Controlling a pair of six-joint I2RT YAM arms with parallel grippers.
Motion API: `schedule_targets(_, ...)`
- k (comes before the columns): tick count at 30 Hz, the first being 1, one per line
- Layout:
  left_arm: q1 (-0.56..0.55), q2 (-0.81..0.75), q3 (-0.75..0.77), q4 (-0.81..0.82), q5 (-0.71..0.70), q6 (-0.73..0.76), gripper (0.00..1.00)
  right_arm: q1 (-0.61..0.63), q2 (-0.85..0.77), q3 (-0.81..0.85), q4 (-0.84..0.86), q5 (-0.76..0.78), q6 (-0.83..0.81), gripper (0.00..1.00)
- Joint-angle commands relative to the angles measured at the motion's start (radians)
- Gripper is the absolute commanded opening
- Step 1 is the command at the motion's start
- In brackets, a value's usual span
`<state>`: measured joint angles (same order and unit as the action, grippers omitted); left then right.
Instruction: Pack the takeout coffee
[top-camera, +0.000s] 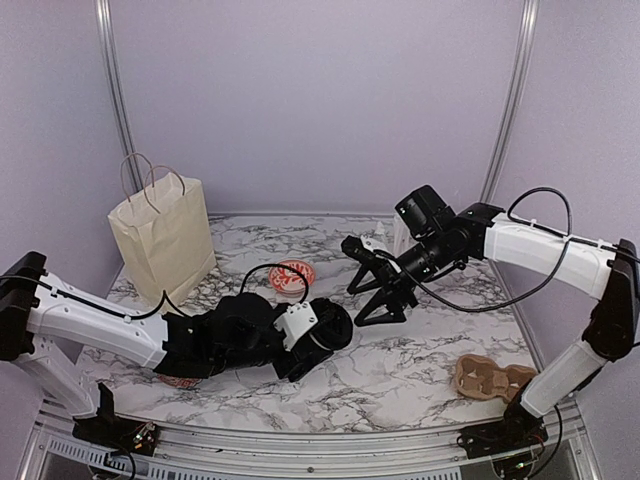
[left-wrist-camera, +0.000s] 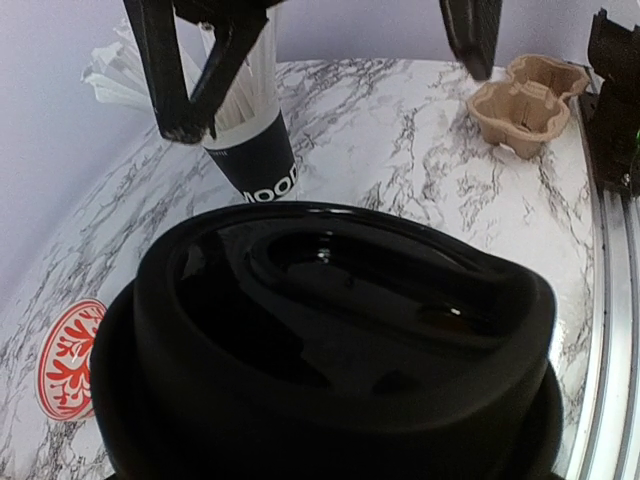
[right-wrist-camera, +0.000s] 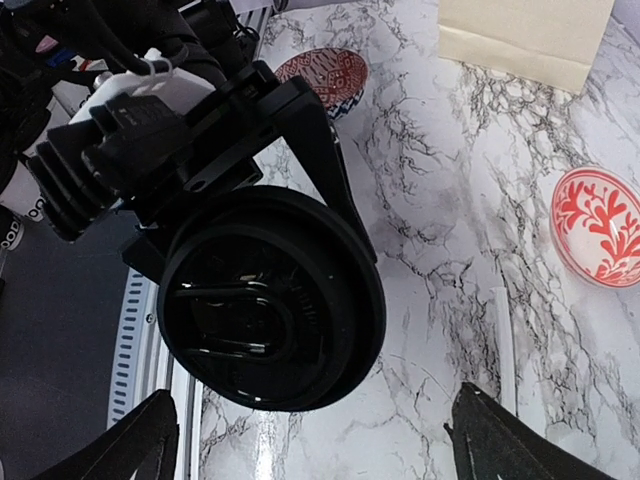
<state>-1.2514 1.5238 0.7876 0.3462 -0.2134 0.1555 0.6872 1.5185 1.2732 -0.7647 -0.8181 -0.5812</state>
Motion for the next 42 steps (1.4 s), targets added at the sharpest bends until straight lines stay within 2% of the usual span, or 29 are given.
schedule_targets(1, -0.003, 0.026, -0.013, 0.214, -0.03, -0.03, 0.77, 0.059, 0.024, 0.056, -0.017, 0.052, -0.006, 0.93)
schedule_targets(7, -0.002, 0.058, -0.01, 0.244, -0.018, -0.067, 0.77, 0.118, 0.02, 0.058, 0.002, 0.127, 0.012, 0.94)
schedule_targets(17, -0.002, 0.101, -0.01, 0.288, -0.017, -0.08, 0.77, 0.123, -0.017, 0.05, 0.055, 0.287, 0.066, 0.91)
schedule_targets(27, 0.004, 0.125, -0.008, 0.315, -0.013, -0.104, 0.78, 0.13, -0.013, 0.045, 0.03, 0.219, 0.025, 0.72)
schedule_targets(31, 0.003, 0.148, -0.007, 0.328, -0.033, -0.119, 0.84, 0.133, 0.005, 0.04, 0.019, 0.23, -0.003, 0.65)
schedule_targets(37, 0.003, 0.158, -0.046, 0.371, -0.102, -0.143, 0.97, 0.133, 0.034, 0.016, -0.011, 0.253, -0.065, 0.64)
schedule_targets(42, -0.001, 0.099, -0.126, 0.372, -0.063, -0.203, 0.99, 0.137, 0.061, 0.007, -0.026, 0.27, -0.077, 0.63)
